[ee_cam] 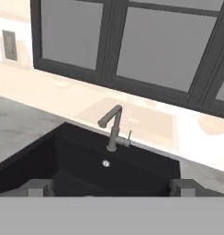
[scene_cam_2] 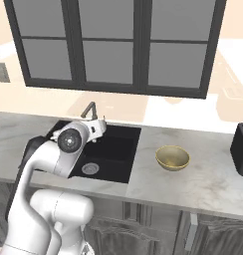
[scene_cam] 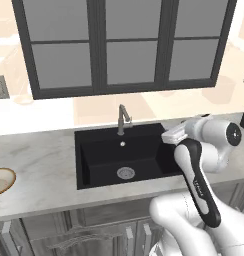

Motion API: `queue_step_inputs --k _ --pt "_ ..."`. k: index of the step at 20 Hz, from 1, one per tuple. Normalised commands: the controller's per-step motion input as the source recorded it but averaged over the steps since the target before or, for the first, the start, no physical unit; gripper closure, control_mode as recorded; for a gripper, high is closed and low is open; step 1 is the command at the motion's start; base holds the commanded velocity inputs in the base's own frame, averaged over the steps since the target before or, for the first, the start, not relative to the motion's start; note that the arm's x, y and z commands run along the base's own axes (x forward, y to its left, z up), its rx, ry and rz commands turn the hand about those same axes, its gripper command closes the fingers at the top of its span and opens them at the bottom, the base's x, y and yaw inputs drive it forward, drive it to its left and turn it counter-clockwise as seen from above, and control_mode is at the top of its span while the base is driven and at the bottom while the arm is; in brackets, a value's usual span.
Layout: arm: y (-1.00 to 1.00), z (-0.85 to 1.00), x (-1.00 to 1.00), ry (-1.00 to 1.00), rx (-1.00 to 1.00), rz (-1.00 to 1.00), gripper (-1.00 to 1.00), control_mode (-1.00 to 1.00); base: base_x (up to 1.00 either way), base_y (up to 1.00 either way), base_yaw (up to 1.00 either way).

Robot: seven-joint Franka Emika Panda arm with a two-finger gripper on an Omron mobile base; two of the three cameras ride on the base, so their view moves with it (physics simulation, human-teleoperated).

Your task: Rinse each bowl for a few seconds and place them down in the sink or on the counter.

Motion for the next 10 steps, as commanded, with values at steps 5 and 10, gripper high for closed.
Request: queue_step_inputs --k 5,10 --pt "-0.04 -0.09 0.07 -0.11 0.00 0.00 -1.00 -1.00 0.00 0.00 0.00" --pt "-0.02 -0.14 0.06 -0.15 0.00 0.03 -1.00 -1.00 0.00 0.00 0.00"
